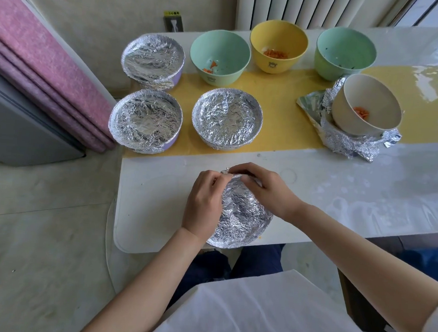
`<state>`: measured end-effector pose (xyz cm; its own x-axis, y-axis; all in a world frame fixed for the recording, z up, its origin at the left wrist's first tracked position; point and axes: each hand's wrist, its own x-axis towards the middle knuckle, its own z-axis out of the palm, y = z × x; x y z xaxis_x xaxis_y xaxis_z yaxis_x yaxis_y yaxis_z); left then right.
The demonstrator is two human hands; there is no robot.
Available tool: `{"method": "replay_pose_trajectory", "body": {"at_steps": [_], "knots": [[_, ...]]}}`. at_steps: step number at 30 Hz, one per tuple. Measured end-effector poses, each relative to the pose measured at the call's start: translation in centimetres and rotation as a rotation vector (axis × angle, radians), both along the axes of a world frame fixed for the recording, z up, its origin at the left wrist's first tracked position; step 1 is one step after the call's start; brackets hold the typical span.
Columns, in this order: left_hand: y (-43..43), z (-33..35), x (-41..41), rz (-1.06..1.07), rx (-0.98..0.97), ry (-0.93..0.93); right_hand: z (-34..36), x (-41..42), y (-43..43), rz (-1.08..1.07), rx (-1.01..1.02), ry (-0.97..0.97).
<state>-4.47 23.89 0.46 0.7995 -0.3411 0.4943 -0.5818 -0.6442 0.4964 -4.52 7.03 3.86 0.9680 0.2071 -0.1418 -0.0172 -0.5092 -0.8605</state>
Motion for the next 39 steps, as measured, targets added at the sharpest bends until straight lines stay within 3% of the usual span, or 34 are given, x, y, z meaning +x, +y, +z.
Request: {"method": "replay_pose_trajectory", "body": {"at_steps": [6,14,23,33,39], "knots": [[-0.3,0.3,0.2,0.001,0.022,-0.039,0.6,0.6,-0.1,0.055,-0.084,0.161],[-0.2,0.1,0.6,-0.079,0.056,-0.047,0.2,0.7,-0.3,0.178,-0.247,0.0],[0.0,-0.2,0.6,-0.031,0.025,-0.077,0.7,1.1,0.1,0.258,-0.373,-0.221],[0.2,-0.1,0.6,0.005,0.002,-0.032,1.3,1.0,0.8,0.171,-0.197,0.064],[0.2,-0.3,0.5,-0.049,-0.006,-0.019,1.2,1.3,0.7,0.18,-0.203,0.096]]}}
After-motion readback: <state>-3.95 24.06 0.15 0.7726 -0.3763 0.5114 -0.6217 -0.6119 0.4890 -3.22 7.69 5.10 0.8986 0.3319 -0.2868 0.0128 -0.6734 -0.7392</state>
